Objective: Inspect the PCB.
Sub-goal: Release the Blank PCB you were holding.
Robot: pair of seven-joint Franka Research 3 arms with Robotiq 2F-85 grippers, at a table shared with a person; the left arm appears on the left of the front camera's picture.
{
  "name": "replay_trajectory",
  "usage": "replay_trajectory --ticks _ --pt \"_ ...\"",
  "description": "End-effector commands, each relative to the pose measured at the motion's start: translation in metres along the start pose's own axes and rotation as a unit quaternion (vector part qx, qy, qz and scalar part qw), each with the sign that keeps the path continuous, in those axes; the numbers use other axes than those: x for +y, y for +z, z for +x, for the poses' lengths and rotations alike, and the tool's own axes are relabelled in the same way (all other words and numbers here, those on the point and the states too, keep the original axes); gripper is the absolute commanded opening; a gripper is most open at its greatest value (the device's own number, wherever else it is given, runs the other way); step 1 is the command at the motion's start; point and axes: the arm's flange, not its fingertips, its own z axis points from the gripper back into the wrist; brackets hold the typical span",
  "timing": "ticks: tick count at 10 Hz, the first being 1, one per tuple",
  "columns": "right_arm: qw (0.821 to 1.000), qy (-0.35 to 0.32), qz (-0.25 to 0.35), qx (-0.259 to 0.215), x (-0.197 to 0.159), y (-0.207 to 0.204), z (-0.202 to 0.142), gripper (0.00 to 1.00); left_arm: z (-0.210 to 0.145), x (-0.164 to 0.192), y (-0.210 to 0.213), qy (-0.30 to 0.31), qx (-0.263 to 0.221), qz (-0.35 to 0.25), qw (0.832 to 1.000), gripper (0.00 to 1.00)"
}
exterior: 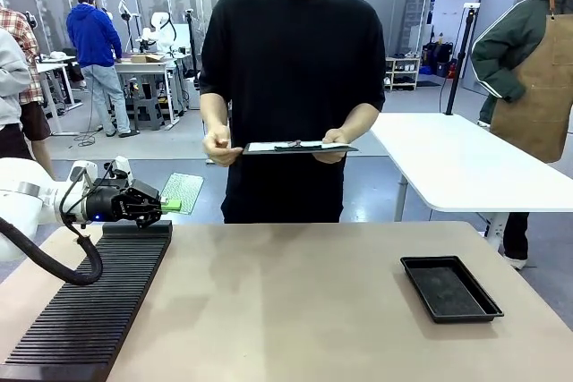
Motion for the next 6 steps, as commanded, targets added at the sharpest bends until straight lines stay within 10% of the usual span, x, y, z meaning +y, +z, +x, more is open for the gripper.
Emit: replay_trajectory --ticks 1,6 --pt "1.000 0.006 0.005 -0.003 0.0006 0.0005 -0.0005 1.00 -0.0002 -0.0018 -0.0019 -0.001 -0.012 -0.001 1.000 0.00" --pt "1.000 0.006 0.005 -0.003 0.0006 0.0005 -0.0005 1.00 -0.0002 -0.0018 -0.0019 -0.001 -0.012 -0.001 1.000 0.00"
